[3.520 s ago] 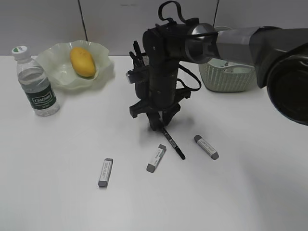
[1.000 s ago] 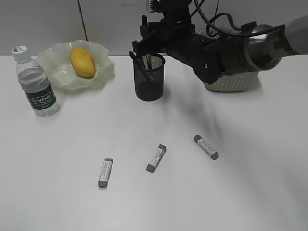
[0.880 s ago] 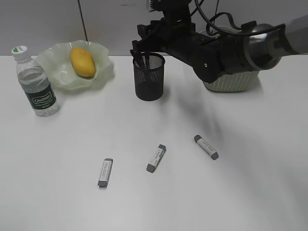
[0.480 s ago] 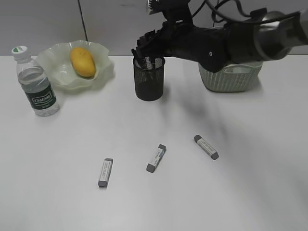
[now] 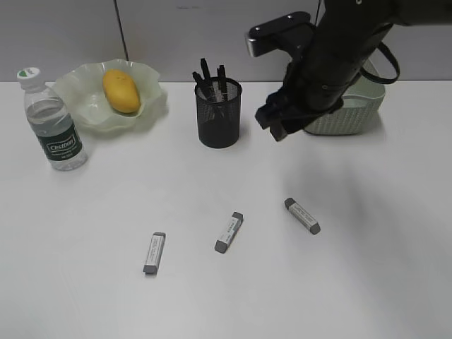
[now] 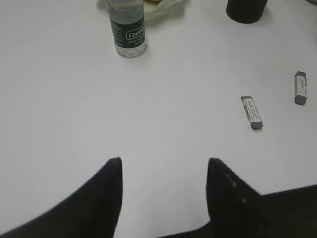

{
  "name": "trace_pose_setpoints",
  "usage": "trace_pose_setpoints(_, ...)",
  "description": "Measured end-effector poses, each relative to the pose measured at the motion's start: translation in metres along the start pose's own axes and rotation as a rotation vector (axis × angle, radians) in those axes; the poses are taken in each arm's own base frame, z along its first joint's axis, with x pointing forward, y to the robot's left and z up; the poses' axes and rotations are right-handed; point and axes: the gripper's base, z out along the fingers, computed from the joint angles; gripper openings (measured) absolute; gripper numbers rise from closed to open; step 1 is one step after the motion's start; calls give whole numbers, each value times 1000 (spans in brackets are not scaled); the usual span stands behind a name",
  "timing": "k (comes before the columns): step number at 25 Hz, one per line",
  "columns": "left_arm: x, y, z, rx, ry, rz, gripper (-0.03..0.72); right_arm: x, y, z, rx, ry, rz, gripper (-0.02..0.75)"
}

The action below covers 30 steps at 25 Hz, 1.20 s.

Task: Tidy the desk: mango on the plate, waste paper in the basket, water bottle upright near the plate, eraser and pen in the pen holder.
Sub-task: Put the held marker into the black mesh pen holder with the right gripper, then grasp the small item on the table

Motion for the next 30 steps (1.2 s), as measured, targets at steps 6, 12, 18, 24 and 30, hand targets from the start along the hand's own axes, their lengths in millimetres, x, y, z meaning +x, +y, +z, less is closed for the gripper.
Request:
trace_pose_setpoints(6, 0, 0, 0, 0, 0, 0, 411, 19, -2, -33, 1, 173, -31, 426)
trace_pose_setpoints(12, 0, 0, 0, 0, 0, 0, 410, 45, -2, -84, -10, 129, -31, 433)
trace_pose_setpoints(18, 0, 0, 0, 0, 0, 0, 411, 103, -13, -113, -44, 109, 76, 512)
trace_pose_setpoints(24, 0, 0, 0, 0, 0, 0, 411, 167, -41, -134, 11, 52, 283, 521)
trace_pose_setpoints(30, 0, 0, 0, 0, 0, 0, 411, 219, -36, -157, 82, -70, 421, 522)
